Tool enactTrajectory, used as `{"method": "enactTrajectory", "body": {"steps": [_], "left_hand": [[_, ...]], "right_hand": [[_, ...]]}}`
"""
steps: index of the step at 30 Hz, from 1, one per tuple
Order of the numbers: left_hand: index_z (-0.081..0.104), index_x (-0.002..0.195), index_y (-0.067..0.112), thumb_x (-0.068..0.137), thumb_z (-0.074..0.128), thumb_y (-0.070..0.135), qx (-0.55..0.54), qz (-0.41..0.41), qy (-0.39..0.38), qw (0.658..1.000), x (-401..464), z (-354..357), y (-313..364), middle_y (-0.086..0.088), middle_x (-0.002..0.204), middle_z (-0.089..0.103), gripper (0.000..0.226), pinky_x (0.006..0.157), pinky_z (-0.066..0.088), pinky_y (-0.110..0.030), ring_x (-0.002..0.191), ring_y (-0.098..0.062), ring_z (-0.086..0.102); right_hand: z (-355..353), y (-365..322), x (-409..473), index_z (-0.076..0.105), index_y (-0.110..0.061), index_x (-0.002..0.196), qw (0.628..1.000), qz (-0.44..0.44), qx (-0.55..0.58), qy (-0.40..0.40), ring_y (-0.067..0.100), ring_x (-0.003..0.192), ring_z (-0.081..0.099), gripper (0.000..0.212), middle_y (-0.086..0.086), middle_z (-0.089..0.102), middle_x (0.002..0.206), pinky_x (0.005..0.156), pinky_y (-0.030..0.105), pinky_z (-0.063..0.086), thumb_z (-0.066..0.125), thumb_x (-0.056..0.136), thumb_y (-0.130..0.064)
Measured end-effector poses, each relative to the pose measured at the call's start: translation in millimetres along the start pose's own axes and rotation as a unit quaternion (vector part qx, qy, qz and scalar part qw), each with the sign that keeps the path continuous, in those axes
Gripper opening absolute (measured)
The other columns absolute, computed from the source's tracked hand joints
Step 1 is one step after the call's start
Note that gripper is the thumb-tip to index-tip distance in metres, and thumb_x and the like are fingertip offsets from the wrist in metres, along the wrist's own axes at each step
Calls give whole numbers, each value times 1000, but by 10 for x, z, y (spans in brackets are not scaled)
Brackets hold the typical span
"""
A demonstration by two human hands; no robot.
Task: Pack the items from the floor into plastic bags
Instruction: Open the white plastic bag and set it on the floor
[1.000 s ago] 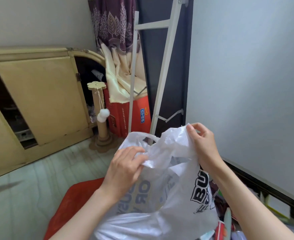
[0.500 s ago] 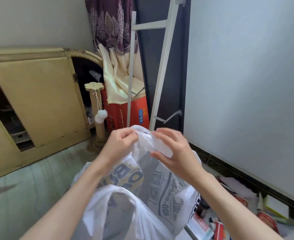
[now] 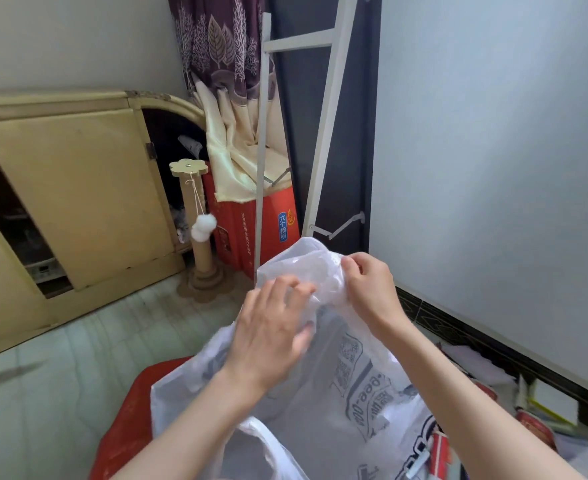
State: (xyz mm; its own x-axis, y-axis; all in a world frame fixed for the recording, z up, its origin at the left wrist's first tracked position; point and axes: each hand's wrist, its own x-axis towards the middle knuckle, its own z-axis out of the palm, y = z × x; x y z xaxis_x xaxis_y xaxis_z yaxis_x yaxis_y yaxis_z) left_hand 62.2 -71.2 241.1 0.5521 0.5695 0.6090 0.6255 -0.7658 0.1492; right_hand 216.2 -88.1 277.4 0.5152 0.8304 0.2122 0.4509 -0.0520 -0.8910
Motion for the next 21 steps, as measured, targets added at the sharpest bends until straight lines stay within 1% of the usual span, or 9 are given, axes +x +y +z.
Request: {"method": "enactTrajectory", "body": {"steps": [2, 5, 8, 10, 12, 14, 16, 18, 21], "left_hand": [[49, 107, 24, 67, 57, 1, -58, -41, -12, 997, -18, 18, -123, 0, 100, 59, 47, 72, 46, -33, 89, -21, 57], [61, 105, 18, 76, 44, 2, -179, -87, -15, 980, 27, 1, -300, 3, 100, 65, 38, 79, 47, -32, 91, -14, 59], [66, 102, 11, 82, 47, 3, -203, -64, -21, 977, 111, -9, -295, 1, 97, 67, 28, 83, 43, -22, 91, -7, 56], [67, 99, 10, 87, 49, 0, -221, -77, -17, 972, 171, -42, -275, 3, 96, 67, 24, 80, 41, -11, 90, -4, 56], [69, 94, 13, 89, 52, 2, -243, -106, -17, 964, 250, -97, -262, 8, 89, 67, 21, 73, 38, -4, 84, -1, 58], [68, 87, 18, 90, 54, 9, -277, -132, -29, 951, 337, -154, -227, 13, 81, 66, 17, 68, 38, -5, 78, 5, 57], [67, 83, 20, 89, 58, 14, -302, -147, -24, 942, 397, -202, -181, 14, 79, 66, 12, 69, 42, -11, 78, 3, 57], [64, 88, 20, 85, 63, 19, -281, -140, -7, 949, 395, -225, -165, 12, 83, 65, 3, 75, 42, -19, 81, -2, 58], [59, 105, 21, 76, 71, 30, -82, -56, 7, 995, 282, -163, -250, 9, 96, 61, 32, 81, 33, -28, 90, -13, 55]], "right_hand": [[-82, 49, 39, 56, 7, 70, 1000, 10, 14, -5, 13, 56, 37, 34, 2, 43, 57, 57, 28, 29, 46, 92, -17], [-260, 200, 77, 68, -2, 72, 1000, 19, 4, -1, 14, 60, 47, 27, 3, 60, 61, 59, 27, 35, 58, 86, -22], [-341, 338, 80, 71, -14, 83, 995, -9, -96, 16, 17, 79, 60, 17, 4, 69, 82, 72, 31, 46, 60, 85, -26], [-339, 334, 40, 69, -19, 99, 991, -82, -106, 27, 14, 95, 59, 19, -3, 63, 98, 87, 32, 48, 59, 87, -30], [-312, 232, -39, 64, -22, 111, 978, -184, -98, -9, 9, 106, 51, 33, -9, 55, 107, 96, 23, 41, 62, 83, -39], [-220, 140, -117, 63, -23, 113, 949, -274, -142, -70, 5, 105, 49, 41, -10, 57, 109, 94, 20, 38, 61, 79, -47], [-95, 114, -154, 68, -20, 98, 931, -314, -171, -79, 7, 89, 54, 22, -2, 68, 96, 80, 27, 44, 61, 83, -35], [-38, 118, -127, 67, -12, 83, 951, -259, -158, -64, 15, 74, 54, 19, 5, 67, 77, 69, 32, 44, 55, 89, -25], [-89, 166, -54, 62, -17, 73, 983, -120, -137, -34, 19, 73, 51, 23, -4, 56, 67, 68, 34, 41, 49, 91, -22]]}}
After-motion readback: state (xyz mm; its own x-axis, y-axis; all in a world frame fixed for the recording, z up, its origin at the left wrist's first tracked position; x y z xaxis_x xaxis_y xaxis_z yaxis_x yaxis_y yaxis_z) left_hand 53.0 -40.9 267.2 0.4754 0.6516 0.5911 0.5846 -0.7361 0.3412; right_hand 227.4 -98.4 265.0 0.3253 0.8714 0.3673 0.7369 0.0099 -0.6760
